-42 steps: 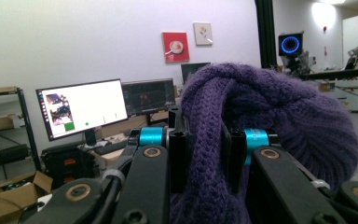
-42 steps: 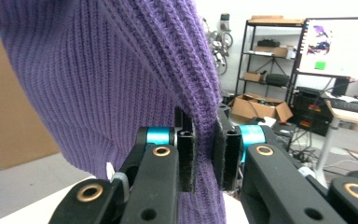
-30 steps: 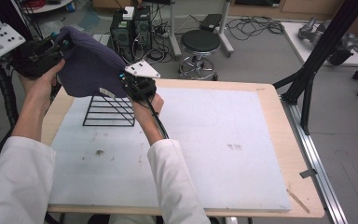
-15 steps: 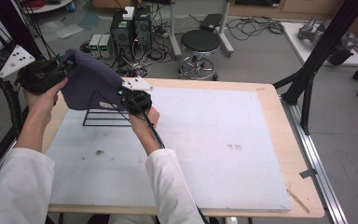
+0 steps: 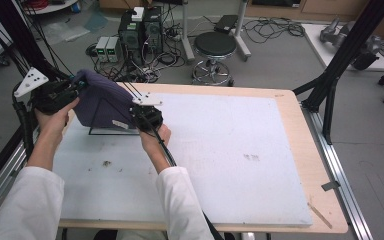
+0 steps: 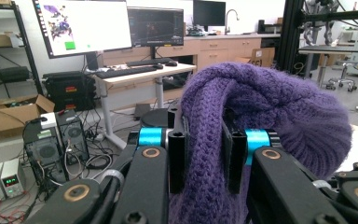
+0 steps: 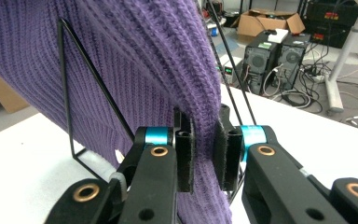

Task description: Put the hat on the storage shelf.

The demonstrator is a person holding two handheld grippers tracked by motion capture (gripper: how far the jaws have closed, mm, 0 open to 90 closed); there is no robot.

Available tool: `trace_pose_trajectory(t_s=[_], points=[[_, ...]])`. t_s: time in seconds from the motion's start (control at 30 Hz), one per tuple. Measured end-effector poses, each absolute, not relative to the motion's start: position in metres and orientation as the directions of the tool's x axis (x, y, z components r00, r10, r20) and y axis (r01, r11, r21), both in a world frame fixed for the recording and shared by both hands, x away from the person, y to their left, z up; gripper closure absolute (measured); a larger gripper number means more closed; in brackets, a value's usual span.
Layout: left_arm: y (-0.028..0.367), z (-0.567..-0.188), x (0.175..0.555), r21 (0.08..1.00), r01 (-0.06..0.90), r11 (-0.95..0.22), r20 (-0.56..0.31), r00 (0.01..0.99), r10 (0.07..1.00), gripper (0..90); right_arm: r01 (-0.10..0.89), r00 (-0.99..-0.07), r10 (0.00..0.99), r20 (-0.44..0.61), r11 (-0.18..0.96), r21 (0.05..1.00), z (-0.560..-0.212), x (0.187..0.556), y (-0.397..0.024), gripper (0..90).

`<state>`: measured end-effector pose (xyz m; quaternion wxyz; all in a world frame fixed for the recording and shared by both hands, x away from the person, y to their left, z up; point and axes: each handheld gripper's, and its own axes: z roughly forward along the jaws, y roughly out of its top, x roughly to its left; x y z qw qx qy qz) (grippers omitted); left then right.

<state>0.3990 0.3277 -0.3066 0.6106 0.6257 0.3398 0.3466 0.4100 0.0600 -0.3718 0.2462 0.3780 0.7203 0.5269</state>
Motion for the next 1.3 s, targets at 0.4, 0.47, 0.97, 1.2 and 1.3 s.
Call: trace_pose_trajectory(t_s=[0.4,0.47,0.97,1.2,1.3], points=[[0.329,-0.327,0.401,0.998,0.06,-0.018,-0.017,0.528,0.849,75.1,0.357,-0.588,0.807,0.047,0.208,0.911,-0.39,0.414,0.064,80.3],[0.329,-0.327,0.401,0.998,0.061,-0.015,-0.02,0.527,0.849,74.8,0.35,-0.593,0.805,0.031,0.223,0.91,-0.392,0.413,0.065,80.2],[0.335,-0.324,0.397,0.99,0.063,0.126,-0.14,0.521,0.842,37.3,0.379,-0.592,0.8,0.099,0.168,0.91,-0.388,0.415,0.05,36.2],[0.336,-0.323,0.396,0.99,0.058,0.132,-0.143,0.522,0.841,35.2,0.369,-0.579,0.807,0.114,0.135,0.92,-0.382,0.417,0.042,32.4],[0.337,-0.324,0.396,0.988,0.057,0.145,-0.153,0.519,0.841,34.6,0.354,-0.582,0.806,0.106,0.133,0.926,-0.38,0.417,0.04,30.3]])
